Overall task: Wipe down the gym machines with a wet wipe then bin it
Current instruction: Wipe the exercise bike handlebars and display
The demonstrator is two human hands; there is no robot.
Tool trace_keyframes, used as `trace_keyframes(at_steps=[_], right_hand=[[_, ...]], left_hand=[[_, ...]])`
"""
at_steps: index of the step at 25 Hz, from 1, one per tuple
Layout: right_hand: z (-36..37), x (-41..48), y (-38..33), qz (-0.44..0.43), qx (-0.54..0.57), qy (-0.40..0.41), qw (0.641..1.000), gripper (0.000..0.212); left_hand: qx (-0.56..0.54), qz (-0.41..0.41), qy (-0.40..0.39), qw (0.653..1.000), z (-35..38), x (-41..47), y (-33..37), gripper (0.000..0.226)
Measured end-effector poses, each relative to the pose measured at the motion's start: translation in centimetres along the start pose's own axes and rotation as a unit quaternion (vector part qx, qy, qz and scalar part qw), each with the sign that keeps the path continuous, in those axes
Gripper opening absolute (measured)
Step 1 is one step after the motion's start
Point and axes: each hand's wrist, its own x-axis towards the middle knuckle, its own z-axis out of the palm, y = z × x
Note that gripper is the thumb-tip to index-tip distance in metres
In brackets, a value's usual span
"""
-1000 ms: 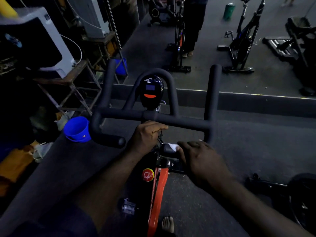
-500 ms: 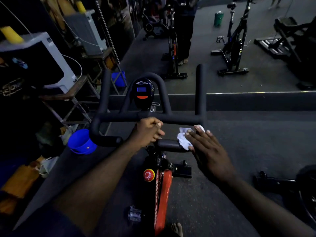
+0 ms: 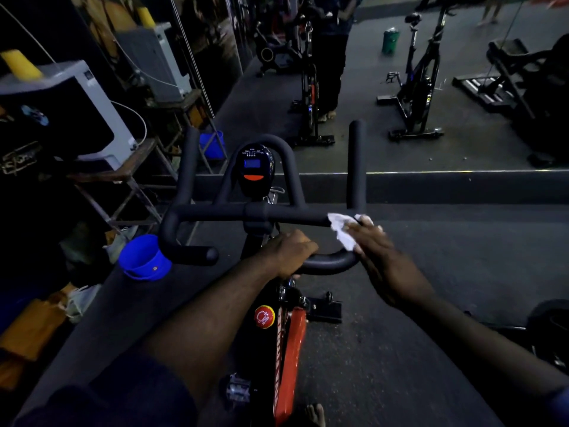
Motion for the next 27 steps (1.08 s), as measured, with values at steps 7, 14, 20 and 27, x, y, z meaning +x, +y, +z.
trace_keyframes(at_steps=[7,14,20,27], right_hand=[[-2.4,1.5,0.5,-0.037,-0.011,-0.036,0.999,0.041],[-3.6,3.5,-3.1,-0.005,-0.042,-0.048,0.998,0.051],[0.2,13.0,-1.1,-0.249,-0.085,-0.247,0.933,0.050],[-0.5,14.5,-2.8,-0.256,-0.111,-0.164,0.946,0.052]], left_hand=[[0.006,0.030,-0.019,0.999,-0.7,-0.2,0.6,0.019],[-0.061,-0.039,-0.026,0.997,-0.8,-0.1,0.9,0.066],[-0.081,-0.033,-0.001,0.996,-0.9,-0.7,1.6,0.059],[-0.086,-0.042,0.011,0.995,-1.2,-0.9,1.3,0.066]])
